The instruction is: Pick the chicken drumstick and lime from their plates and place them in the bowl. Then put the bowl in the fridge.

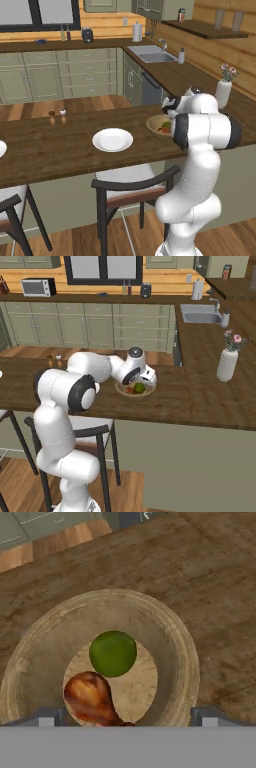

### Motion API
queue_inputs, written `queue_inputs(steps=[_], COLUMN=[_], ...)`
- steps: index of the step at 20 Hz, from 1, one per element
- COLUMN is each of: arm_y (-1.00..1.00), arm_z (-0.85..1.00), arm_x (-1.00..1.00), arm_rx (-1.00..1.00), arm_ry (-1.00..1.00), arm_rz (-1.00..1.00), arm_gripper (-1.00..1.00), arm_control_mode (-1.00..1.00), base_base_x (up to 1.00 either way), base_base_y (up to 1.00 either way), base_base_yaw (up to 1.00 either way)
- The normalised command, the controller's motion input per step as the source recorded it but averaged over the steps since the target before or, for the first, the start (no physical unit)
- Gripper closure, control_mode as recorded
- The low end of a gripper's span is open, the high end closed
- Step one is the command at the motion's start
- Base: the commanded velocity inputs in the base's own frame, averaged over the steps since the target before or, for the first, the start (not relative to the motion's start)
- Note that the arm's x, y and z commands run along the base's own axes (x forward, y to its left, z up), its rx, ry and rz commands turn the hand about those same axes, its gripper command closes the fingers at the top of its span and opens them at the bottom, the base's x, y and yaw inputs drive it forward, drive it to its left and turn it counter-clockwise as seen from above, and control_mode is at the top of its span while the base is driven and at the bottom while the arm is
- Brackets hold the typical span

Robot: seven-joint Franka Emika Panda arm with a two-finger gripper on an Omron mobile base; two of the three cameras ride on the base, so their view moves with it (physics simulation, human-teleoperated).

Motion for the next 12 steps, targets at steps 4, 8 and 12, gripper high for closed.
queue_inputs(steps=[4,8,12], arm_y=[-0.31,-0.30,-0.17], arm_z=[0.21,0.04,-0.18], arm_x=[-0.99,-0.49,0.00], arm_rx=[0.33,0.48,0.40], arm_ry=[0.00,0.03,0.00], arm_rz=[-0.48,-0.41,-0.19], arm_gripper=[-1.00,-1.00,-1.00], arm_control_mode=[-1.00,-1.00,-1.00], base_base_x=[0.00,0.00,0.00], base_base_y=[0.00,0.00,0.00], base_base_yaw=[0.00,0.00,0.00])
